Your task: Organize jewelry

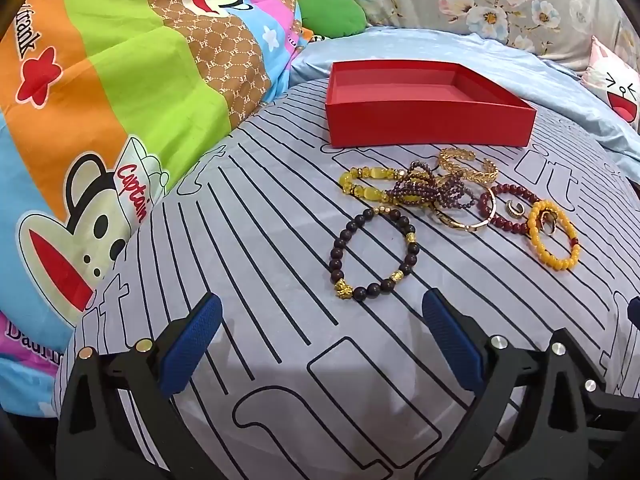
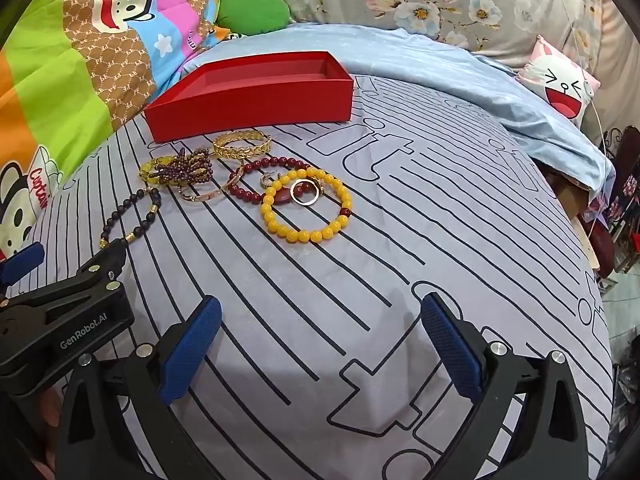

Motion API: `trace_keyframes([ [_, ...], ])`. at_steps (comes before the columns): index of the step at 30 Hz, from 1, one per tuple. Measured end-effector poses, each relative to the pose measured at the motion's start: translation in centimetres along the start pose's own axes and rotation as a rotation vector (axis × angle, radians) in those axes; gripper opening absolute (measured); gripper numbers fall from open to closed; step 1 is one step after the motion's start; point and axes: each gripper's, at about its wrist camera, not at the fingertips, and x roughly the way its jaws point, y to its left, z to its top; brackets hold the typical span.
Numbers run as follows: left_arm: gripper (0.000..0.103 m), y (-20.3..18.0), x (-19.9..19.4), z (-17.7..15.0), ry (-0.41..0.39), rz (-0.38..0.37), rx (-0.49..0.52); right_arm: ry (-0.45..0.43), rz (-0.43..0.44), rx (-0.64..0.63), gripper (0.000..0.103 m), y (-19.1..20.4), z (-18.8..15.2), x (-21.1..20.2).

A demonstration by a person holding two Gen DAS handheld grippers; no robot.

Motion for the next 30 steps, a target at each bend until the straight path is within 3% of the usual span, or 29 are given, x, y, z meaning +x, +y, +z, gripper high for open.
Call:
trace_keyframes([
  [30, 0.096, 0.15, 0.07, -0.24, 0.000, 0.001, 0.000, 0.003, 0.000, 0.001, 0.097, -0.01, -0.05, 0.03],
])
